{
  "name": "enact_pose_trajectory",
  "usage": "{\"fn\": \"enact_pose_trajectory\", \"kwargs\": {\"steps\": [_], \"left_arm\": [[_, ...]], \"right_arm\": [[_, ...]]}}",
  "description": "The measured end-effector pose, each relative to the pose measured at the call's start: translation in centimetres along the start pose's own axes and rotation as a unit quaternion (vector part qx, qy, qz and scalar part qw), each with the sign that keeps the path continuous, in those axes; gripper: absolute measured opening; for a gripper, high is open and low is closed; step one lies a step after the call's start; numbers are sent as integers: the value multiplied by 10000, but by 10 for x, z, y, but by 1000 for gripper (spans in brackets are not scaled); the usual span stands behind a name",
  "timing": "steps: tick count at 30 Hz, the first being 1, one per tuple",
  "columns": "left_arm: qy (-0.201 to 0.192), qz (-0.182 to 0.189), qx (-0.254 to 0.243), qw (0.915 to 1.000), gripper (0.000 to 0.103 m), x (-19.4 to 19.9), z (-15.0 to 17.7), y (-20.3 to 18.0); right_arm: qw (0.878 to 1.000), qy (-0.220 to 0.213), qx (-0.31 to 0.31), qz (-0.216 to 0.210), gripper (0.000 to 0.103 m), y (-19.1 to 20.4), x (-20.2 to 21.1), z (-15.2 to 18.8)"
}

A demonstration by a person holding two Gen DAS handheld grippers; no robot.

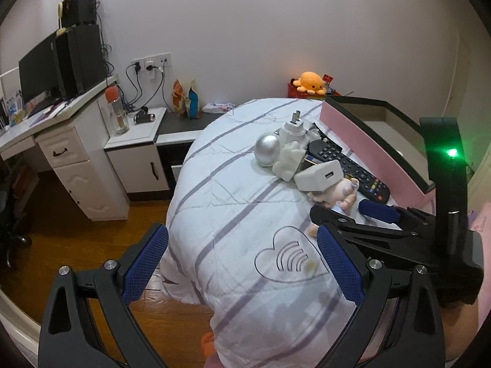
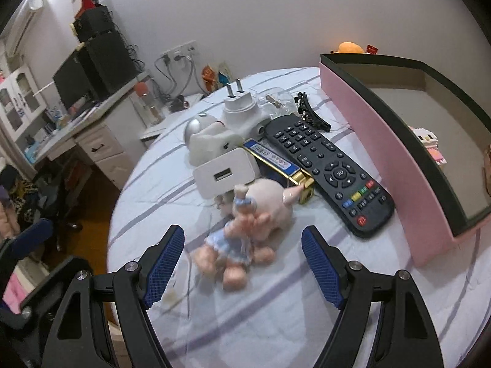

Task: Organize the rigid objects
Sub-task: 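Grasp the doll figure with the right tool while the left tool grasps the white charger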

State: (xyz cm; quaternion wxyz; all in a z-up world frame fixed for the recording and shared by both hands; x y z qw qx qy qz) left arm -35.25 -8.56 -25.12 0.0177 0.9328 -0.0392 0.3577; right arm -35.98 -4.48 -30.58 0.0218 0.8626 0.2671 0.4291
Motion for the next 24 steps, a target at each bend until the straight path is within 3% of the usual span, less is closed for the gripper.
{"fn": "enact_pose_trajectory", "kwargs": {"steps": [3, 7, 10, 24], "left_arm": [[37, 70, 17, 10000, 99, -9, -2, 2], [100, 204, -57, 9997, 99, -18, -2, -5], [118, 258, -130, 9995, 99, -23, -4, -13], [344, 521, -188, 9979, 99, -54, -15, -65]], "right_arm": [[10000, 7, 67, 53, 80, -3, -7, -4], [9994, 63, 335, -95, 58, -2, -6, -3], [9986, 125, 440, -264, 58, -5, -2, -1], [9985, 189, 477, -200, 58, -62, 37, 23]]}}
Point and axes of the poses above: each gripper's, at about its wrist camera, not at the fingertips, and x roughly against the way its jaws point, y to its left, z to its underside, the point moved 5 cm from there along -x, roughly the way its jaws point, and after that the axes turned 2 degrees about -x, right-handed, at the moved point
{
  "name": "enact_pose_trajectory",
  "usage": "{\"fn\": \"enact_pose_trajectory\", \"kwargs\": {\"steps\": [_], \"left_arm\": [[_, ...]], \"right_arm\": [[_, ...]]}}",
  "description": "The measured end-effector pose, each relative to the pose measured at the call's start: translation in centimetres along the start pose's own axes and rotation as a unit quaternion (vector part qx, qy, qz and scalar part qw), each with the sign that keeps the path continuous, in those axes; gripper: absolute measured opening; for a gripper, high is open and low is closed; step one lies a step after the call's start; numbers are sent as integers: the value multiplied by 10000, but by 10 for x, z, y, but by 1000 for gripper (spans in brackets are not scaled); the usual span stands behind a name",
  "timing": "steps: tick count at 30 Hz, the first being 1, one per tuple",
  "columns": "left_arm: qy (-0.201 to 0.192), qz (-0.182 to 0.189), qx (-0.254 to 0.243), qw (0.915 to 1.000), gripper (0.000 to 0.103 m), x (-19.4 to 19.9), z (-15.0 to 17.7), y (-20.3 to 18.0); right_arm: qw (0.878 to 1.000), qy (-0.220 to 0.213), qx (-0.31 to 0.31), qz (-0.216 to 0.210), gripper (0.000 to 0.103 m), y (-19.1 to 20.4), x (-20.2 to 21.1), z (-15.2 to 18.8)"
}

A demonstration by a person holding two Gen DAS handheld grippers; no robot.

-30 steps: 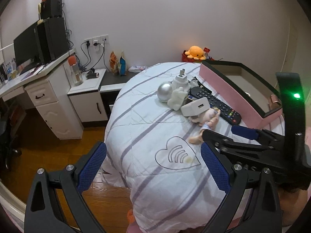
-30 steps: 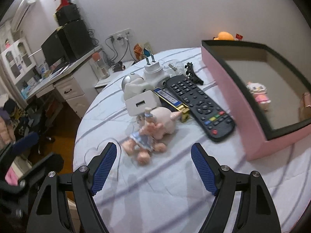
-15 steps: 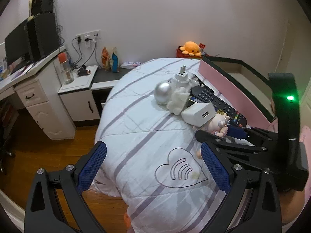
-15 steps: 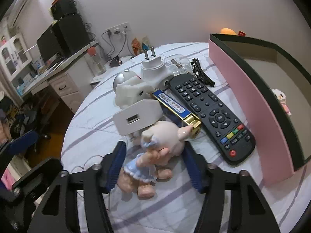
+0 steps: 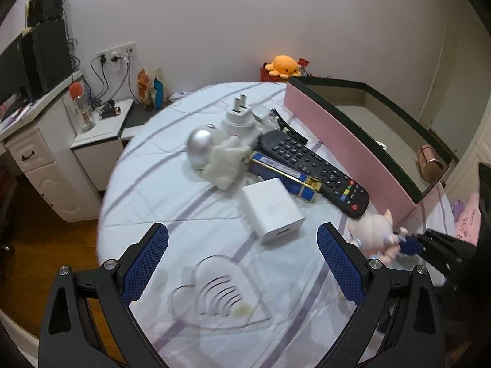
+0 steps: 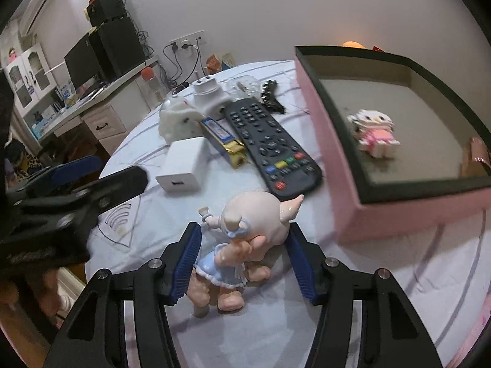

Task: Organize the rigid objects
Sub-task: 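Grasp the doll figure with the right tool while the left tool grasps the white charger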

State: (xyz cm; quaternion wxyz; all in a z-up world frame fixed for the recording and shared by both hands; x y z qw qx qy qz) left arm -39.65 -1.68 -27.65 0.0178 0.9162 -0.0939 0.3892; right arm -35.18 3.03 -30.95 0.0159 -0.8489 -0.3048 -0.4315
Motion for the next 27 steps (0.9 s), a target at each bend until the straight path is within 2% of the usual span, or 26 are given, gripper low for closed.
{"fn": "enact_pose_trajectory", "kwargs": {"steps": [10, 11, 12, 14, 19, 22, 27], "left_arm": [[460, -278, 164, 9984, 97, -54, -7, -11], [475, -280, 216, 9982, 87, -57, -7, -9], [468, -281, 314, 9980, 84, -59, -7, -6], [433, -293, 354, 9980, 69, -58, -7, -2], [475, -176, 232, 9984, 44, -48, 0, 2], [505, -136, 136, 9985, 41, -40, 7, 1], [560, -120, 11, 9984, 41, -25, 19, 2]], "right_arm": [[9996, -86, -9, -279, 58, -11, -2, -3], [9995, -89, -13, -294, 58, -12, -2, -3], [9995, -90, -20, -313, 58, -13, -2, -3], [9994, -99, -23, -332, 58, -14, -3, -3], [9995, -123, -3, -303, 58, -13, -2, -3], [9997, -126, 21, -224, 58, -12, -1, -1], [9999, -112, 31, -119, 58, -12, 2, 2]]}}
Point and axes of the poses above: each gripper's, at about its wrist camera, not at the fingertips, and x roughly against the way its jaws point, y to its left, z to its underside, the point moved 5 cm from there along -x, roughly the way its jaws point, and after that the axes turned 2 degrees about -x, right-handed, at the moved point
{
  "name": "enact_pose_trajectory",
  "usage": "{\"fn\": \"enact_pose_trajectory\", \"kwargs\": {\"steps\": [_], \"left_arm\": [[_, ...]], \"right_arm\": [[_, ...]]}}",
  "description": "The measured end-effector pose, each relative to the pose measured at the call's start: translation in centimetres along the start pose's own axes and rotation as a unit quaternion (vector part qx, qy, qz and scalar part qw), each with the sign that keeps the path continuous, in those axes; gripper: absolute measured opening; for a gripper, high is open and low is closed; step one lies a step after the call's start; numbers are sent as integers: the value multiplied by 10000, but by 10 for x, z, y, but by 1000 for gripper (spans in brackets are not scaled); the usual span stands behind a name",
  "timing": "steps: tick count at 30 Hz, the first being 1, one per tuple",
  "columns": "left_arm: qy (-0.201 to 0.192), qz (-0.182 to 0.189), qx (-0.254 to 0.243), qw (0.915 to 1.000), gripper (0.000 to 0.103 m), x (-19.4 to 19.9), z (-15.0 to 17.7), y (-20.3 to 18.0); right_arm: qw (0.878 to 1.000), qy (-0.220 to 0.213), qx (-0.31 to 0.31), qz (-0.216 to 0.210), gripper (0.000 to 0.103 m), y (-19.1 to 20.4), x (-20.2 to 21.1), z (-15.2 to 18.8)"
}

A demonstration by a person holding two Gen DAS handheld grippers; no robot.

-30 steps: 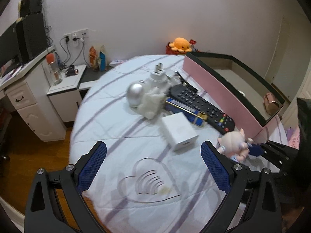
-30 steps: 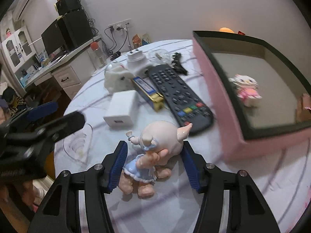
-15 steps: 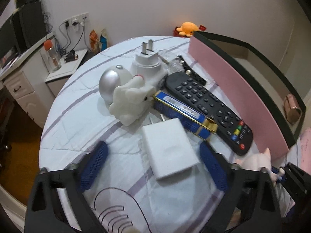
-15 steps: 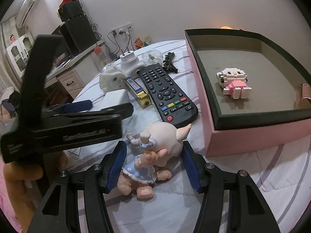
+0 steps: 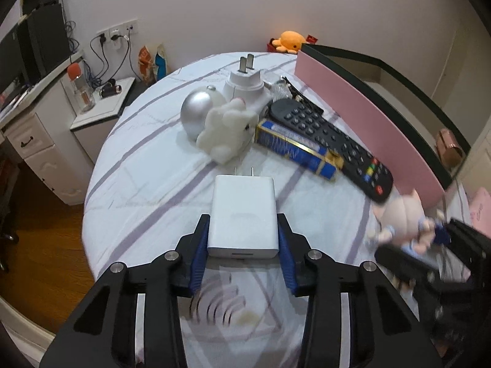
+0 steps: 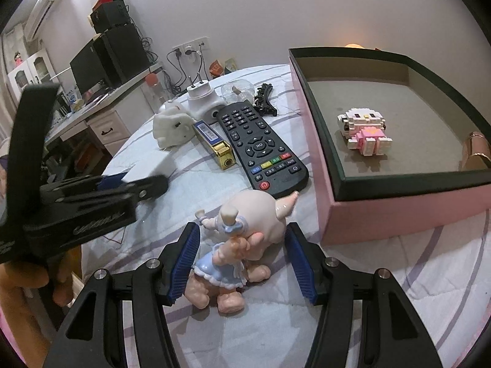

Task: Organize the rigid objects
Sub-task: 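Grasp the doll figure with the right tool while the left tool grasps the white charger, then lift the doll with the right tool while the left tool lifts the charger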

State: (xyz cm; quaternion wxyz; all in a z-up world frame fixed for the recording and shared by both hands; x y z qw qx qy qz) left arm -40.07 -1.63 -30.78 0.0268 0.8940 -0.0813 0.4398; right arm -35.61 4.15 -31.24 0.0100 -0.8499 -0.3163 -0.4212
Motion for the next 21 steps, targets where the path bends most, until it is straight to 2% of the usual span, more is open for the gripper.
{"fn": "enact_pose_trajectory", "kwargs": {"steps": [4, 10, 12, 14, 16, 18, 19, 21], "left_arm": [[42, -9, -100, 9999, 41, 11, 14, 1], [46, 2, -96, 9999, 42, 14, 19, 3], [51, -31, -103, 9999, 46, 12, 17, 2], [49, -34, -121, 9999, 60, 8, 15, 0], [13, -37, -158, 9999, 63, 5, 13, -2], [-52, -80, -208, 9997, 61, 4, 12, -4], [-87, -55, -223, 9997, 54, 5, 13, -4], [-115, 3, -249, 9996, 47, 6, 14, -4]], "right_arm": [[10000, 25, 19, 91, 58, 1, 3, 3], [9999, 4, -11, 167, 58, 2, 3, 4], [9998, 6, -10, 175, 58, 2, 3, 4], [9999, 14, -16, 170, 58, 3, 3, 4], [9999, 19, -17, 166, 58, 3, 3, 4], [9999, 26, -12, 164, 58, 3, 2, 4], [9999, 25, -13, 162, 59, 3, 2, 4], [9999, 27, -16, 161, 60, 3, 1, 4]]}}
Point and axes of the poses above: each gripper's, at about its wrist camera, not at the fingertips, and x roughly against the way its jaws point, y to its left, z to its underside, the point moved 5 cm from there along -x, roughly the way its jaws point, and after that the axes turned 2 degrees about -x, right-handed, at the moved point
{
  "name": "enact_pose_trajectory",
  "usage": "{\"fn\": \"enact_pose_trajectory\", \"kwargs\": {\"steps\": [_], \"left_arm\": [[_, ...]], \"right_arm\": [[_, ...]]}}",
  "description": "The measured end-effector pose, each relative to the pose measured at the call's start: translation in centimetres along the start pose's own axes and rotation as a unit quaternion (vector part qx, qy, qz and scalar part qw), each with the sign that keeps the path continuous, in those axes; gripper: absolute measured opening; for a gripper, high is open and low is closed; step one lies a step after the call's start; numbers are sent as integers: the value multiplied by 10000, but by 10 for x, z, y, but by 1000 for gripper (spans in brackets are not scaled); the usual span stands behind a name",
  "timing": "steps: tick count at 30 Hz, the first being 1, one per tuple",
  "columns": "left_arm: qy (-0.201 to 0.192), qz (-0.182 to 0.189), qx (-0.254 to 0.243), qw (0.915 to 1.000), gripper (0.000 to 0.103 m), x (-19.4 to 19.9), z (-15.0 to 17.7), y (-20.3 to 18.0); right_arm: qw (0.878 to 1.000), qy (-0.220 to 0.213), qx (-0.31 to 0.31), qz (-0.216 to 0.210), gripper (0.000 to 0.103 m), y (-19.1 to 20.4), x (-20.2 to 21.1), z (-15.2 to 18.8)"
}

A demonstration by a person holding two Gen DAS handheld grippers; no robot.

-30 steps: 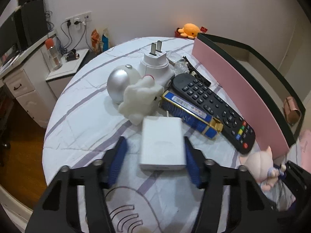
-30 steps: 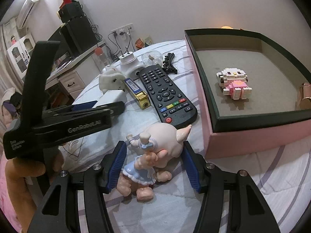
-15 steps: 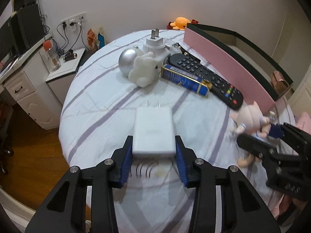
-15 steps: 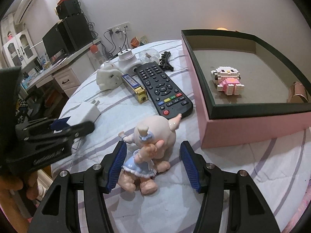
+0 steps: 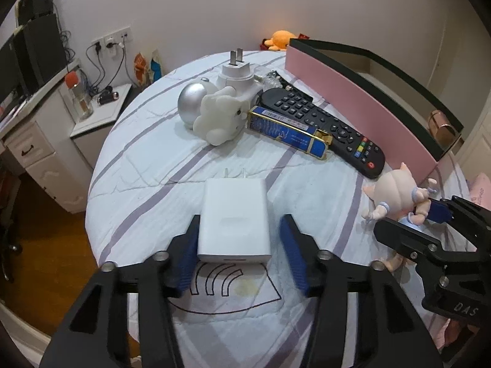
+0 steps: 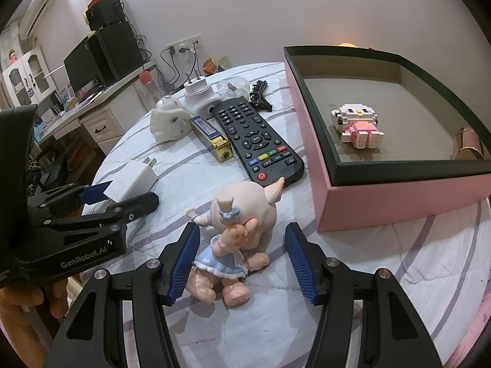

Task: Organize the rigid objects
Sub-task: 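Lift the doll with the right tool while the left tool lifts the charger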

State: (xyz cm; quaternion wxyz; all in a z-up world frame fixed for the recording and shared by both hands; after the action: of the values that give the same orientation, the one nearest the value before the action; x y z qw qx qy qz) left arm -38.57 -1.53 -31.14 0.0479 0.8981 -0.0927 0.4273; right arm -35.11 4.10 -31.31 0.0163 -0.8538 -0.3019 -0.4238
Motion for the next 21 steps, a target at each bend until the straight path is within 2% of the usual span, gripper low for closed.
{"fn": "enact_pose_trajectory", "kwargs": {"steps": [1, 4, 7, 11, 17, 18, 19, 21], "left_arm": [[-2, 4, 22, 10000, 41, 1, 0, 2], [14, 142, 130, 9998, 41, 5, 1, 8], [28, 118, 117, 9999, 41, 7, 3, 7], [41, 105, 97, 9999, 41, 10, 6, 6], [57, 114, 80, 9999, 41, 14, 11, 6], [60, 114, 75, 9999, 41, 13, 11, 6], [51, 117, 89, 9999, 41, 12, 10, 6], [32, 142, 140, 9998, 41, 10, 9, 7]], "right_arm": [[10000, 0, -10, 6, 60, 0, 0, 0], [10000, 8, -12, 53, 61, 1, -1, 0], [10000, 7, -66, 60, 67, 3, -1, 0], [9999, -28, -65, 79, 70, 7, -3, -3], [9994, -103, 137, 295, 69, 9, -10, -1], [9992, -119, 198, 320, 68, 10, -10, -1], [9991, -123, 240, 326, 61, 11, -10, -1], [9991, -106, 297, 290, 61, 12, -10, -1]]}}
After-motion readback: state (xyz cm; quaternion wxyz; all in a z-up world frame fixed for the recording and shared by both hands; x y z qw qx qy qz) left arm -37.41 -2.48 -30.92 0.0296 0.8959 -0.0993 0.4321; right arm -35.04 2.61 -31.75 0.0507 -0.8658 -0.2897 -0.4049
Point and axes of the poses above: each gripper's, at about its wrist camera, not at the fingertips, and x roughly against the way its jaws point, y to its left, z to its underside, the point moved 5 cm from there along -x, roughly the way its jaws point, and after that the axes turned 2 degrees about -x, right-handed, at the moved point
